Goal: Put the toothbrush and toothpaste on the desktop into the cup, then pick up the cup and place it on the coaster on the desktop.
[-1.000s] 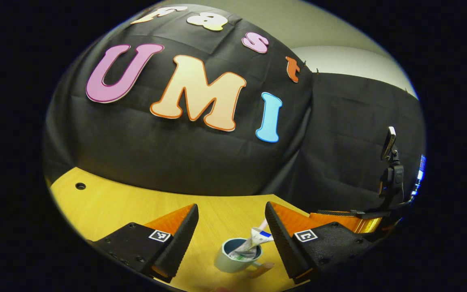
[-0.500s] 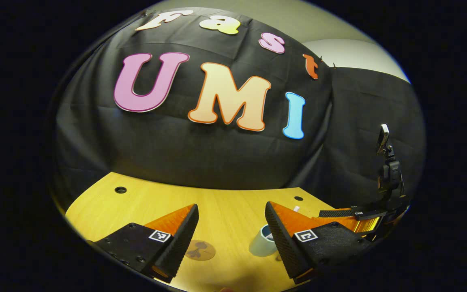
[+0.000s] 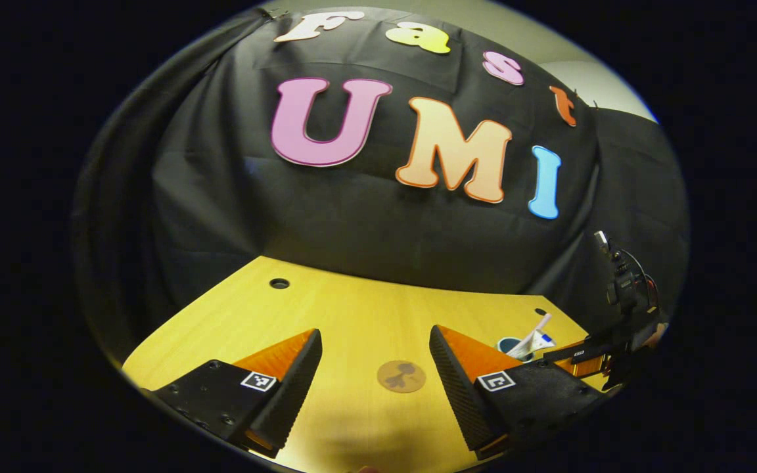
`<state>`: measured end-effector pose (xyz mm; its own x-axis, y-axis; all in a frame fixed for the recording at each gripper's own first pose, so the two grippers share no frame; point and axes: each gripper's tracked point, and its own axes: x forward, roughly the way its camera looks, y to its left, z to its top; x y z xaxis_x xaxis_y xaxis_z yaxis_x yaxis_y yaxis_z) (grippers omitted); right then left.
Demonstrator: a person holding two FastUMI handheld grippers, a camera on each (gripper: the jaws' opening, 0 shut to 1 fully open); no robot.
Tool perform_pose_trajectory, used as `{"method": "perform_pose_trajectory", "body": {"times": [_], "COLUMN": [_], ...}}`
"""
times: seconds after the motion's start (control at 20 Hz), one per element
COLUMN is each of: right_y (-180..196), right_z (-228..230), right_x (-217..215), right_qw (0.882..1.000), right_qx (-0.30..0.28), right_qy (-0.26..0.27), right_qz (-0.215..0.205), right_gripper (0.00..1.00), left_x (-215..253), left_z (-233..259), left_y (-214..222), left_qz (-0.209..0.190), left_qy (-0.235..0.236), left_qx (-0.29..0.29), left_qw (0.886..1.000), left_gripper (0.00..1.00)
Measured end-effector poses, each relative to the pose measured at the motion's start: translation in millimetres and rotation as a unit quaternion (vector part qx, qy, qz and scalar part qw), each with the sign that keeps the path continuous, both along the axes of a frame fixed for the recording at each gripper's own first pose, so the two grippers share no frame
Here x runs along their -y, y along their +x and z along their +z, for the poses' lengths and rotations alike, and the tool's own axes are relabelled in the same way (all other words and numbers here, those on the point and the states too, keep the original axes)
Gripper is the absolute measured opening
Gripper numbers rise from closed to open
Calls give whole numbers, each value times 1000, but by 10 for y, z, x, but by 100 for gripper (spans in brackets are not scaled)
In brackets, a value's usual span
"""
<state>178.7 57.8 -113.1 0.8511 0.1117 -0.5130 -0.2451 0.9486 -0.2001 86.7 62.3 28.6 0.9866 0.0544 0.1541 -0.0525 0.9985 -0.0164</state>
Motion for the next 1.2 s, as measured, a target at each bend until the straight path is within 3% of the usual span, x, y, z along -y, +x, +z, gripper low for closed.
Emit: {"method": "perform_pose_trajectory", "body": {"times": [0.2,0.45,0.5,0.55,0.6,0.75,0.95,1.2], "right_y": [166,200,207,222,226,267,286,293], "right_z": [-137,-347,-381,-410,-434,-511,-497,-448], "right_x": [37,151,163,178,205,205,244,248], "right_qw": [998,991,990,988,987,984,983,984], "right_qx": [-60,-116,-123,-130,-137,-153,-154,-139], "right_qy": [-13,-54,-58,-62,-66,-63,-80,-99], "right_qz": [-30,-45,-47,-50,-53,-58,-61,-55], "right_gripper": [94,90,79,82,69,67,35,29], "left_x": [-346,-442,-444,-440,-429,-383,-268,-230], "left_z": [-113,-191,-211,-234,-253,-332,-422,-496], "left_y": [-151,-250,-248,-245,-228,-199,-137,-104], "left_qz": [45,62,62,62,62,58,44,36], "left_qy": [-17,-24,-25,-28,-29,-34,-45,-52], "left_qx": [-12,-26,-28,-31,-35,-46,-58,-71], "left_qw": [999,997,997,997,997,997,996,995], "left_gripper": [95,95,95,95,95,95,95,95]}}
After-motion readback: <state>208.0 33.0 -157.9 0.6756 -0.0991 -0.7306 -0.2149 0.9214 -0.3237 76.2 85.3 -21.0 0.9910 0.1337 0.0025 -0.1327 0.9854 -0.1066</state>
